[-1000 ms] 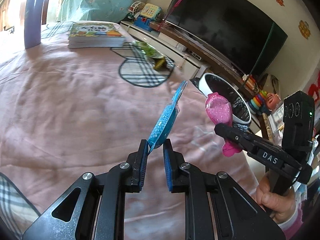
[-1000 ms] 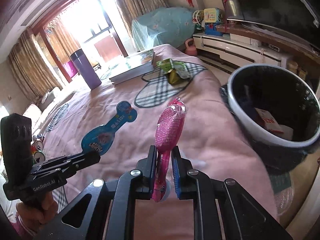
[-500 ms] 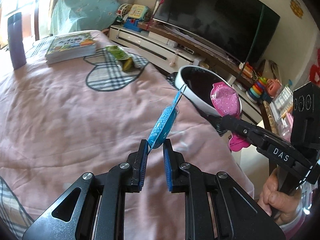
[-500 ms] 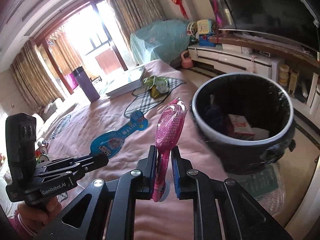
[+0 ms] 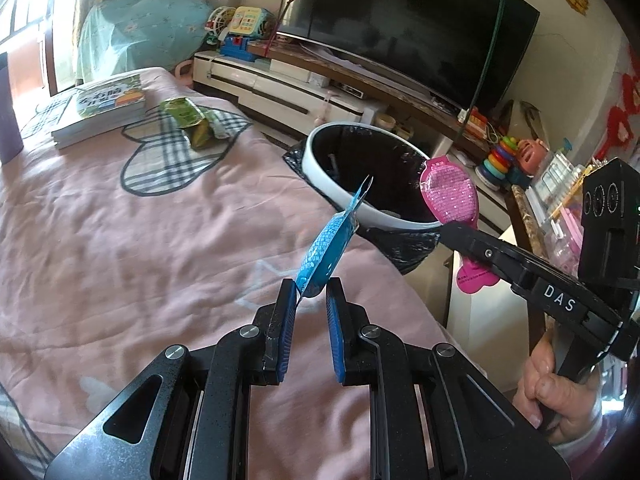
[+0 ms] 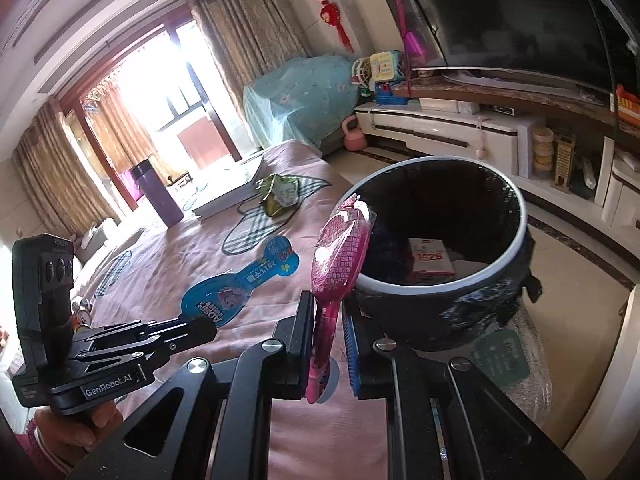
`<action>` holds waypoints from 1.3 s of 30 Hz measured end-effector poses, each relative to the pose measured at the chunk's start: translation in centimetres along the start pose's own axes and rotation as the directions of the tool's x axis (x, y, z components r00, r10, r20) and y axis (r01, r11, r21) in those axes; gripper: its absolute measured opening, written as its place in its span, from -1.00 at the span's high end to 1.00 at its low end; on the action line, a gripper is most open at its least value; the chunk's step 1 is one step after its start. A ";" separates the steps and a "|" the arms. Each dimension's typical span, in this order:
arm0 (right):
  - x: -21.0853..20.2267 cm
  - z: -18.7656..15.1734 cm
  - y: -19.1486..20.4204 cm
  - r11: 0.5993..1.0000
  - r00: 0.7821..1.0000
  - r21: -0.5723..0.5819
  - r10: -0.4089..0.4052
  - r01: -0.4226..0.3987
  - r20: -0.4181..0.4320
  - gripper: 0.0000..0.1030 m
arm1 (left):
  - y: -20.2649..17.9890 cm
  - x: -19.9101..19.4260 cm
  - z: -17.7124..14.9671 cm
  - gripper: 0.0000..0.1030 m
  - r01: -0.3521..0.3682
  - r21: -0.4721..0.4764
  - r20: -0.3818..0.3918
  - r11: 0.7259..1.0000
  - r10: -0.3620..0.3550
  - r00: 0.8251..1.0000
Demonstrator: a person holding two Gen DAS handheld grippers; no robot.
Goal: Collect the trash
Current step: 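Carry the blue and pink brushes in both grippers over the trash bin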
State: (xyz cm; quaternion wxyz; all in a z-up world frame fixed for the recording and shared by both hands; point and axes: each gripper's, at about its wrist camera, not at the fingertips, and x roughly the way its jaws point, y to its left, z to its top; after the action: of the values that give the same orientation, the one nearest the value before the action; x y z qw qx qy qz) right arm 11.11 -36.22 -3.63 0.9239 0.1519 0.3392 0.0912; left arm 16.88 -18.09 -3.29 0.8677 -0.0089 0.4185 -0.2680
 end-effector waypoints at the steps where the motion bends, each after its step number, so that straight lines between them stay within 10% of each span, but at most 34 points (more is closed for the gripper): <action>1: -0.1 0.0 -0.2 1.000 1.000 0.005 -0.002 0.002 0.002 0.72 | -0.2 0.1 0.1 0.71 0.002 0.004 0.000 1.000 -0.002 1.000; 39: -0.4 4.6 -5.4 0.998 0.997 0.033 -0.062 0.061 0.053 0.74 | -5.0 2.5 5.6 0.72 0.030 0.077 0.041 0.997 -0.033 0.999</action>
State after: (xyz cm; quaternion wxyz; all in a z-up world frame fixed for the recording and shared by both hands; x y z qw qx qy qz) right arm 14.12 -42.41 -1.93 0.9326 0.1582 0.3200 0.0533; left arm 19.98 -24.70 -0.31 0.8717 0.0120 0.3896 -0.2970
